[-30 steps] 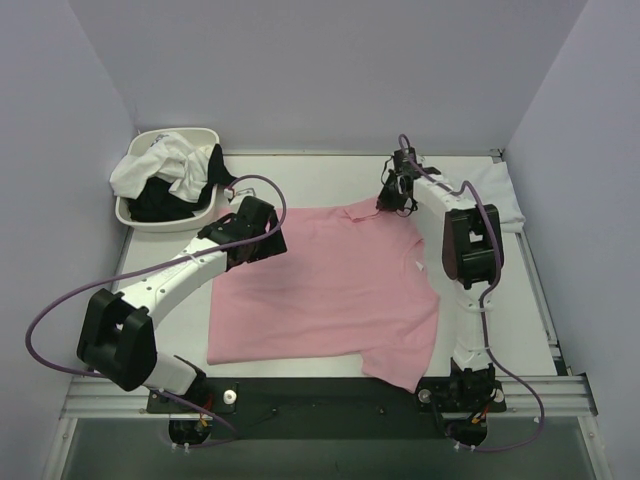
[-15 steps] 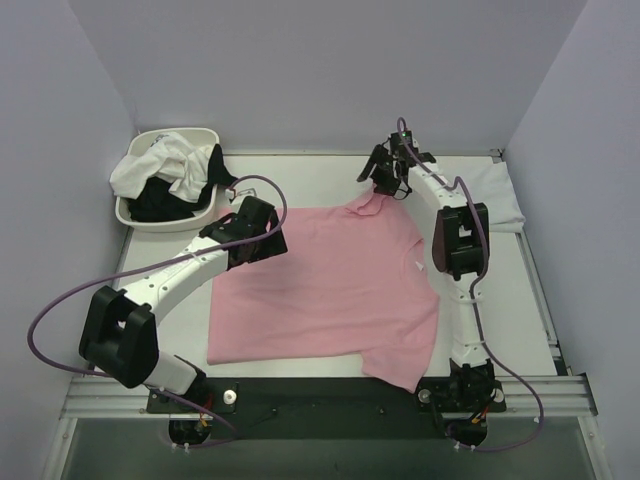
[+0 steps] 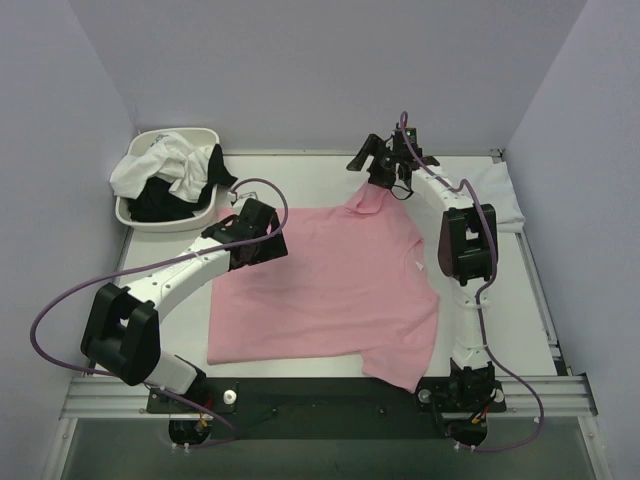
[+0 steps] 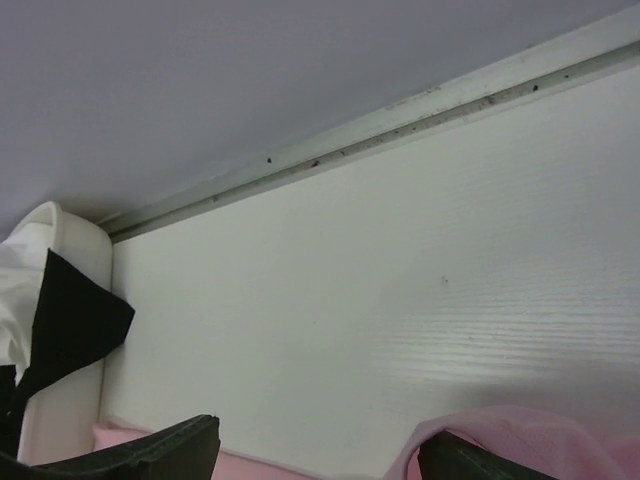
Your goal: Fold and stack the t-shirts
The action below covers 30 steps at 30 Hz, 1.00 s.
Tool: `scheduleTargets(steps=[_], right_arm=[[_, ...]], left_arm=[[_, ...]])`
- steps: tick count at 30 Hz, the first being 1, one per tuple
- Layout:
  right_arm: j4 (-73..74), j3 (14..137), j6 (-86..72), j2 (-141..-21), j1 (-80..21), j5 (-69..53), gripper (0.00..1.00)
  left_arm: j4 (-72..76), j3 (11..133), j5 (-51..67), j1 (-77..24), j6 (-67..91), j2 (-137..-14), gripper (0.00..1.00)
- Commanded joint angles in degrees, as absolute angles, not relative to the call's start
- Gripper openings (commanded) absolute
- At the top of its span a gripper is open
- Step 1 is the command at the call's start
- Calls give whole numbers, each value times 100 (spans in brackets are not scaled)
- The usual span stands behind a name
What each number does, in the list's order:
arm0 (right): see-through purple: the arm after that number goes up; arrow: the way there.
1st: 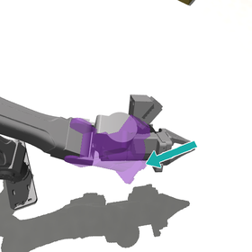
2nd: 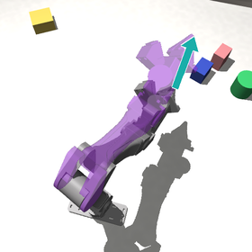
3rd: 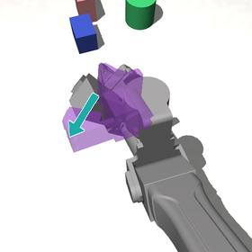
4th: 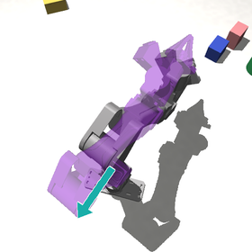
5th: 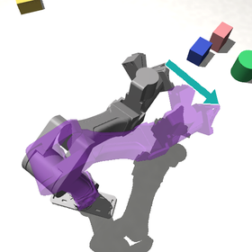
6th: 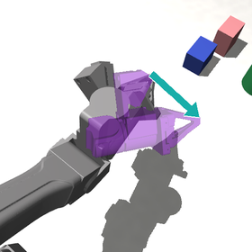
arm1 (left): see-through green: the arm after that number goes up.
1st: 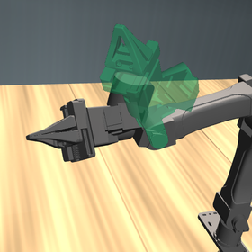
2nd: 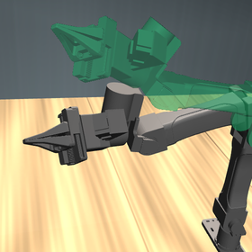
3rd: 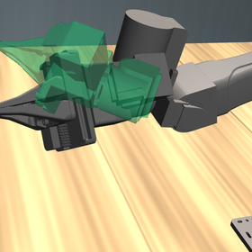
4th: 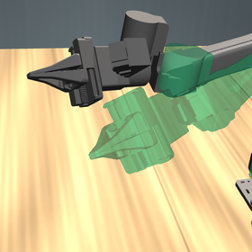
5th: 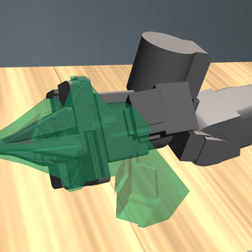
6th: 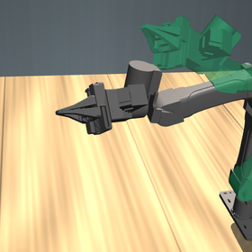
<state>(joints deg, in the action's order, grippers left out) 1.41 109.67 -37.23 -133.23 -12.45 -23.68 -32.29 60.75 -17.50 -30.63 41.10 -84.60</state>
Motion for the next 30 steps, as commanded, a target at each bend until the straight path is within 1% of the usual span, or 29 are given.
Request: scheduleTargets(steps=[1,6,9,11,12,15,21,25,30], right_arm=[[-308,10567,-3402,-12095,-1266,-2365,79],[-668,9555,-3287,-11261,-1266,-2171,80],[-143,9448,-3156,-11154,-1292,-2092,80],[-18,9579,-3077,-11206,-1318,-2083,80],[531,9745,-3041,-11415,-1318,-2083,80],[1097,10089,-2979,-11689,-1318,-2083,80],[1099,9405,-3041,-11391,-1362,-1968,81],[1081,9045,-3067,-11399,-1441,-1978,81],[1248,9123,-3120,-11680,-1582,-1917,81]], left_arm=[[-2980,6100,-1723,-3050,4025,-8464,96],[-2962,6038,-1714,-3059,4043,-8367,96],[-2962,6082,-1679,-3076,4052,-8341,96],[-2971,6082,-1661,-3085,4034,-8332,96],[-2962,6091,-1661,-3094,4043,-8315,96],[-2953,6056,-1670,-3094,4043,-8262,97],[-2874,5959,-1608,-3094,4052,-8253,97],[-2848,5985,-1573,-3094,4052,-8288,96],[-2830,5968,-1582,-3094,4052,-8279,97]])
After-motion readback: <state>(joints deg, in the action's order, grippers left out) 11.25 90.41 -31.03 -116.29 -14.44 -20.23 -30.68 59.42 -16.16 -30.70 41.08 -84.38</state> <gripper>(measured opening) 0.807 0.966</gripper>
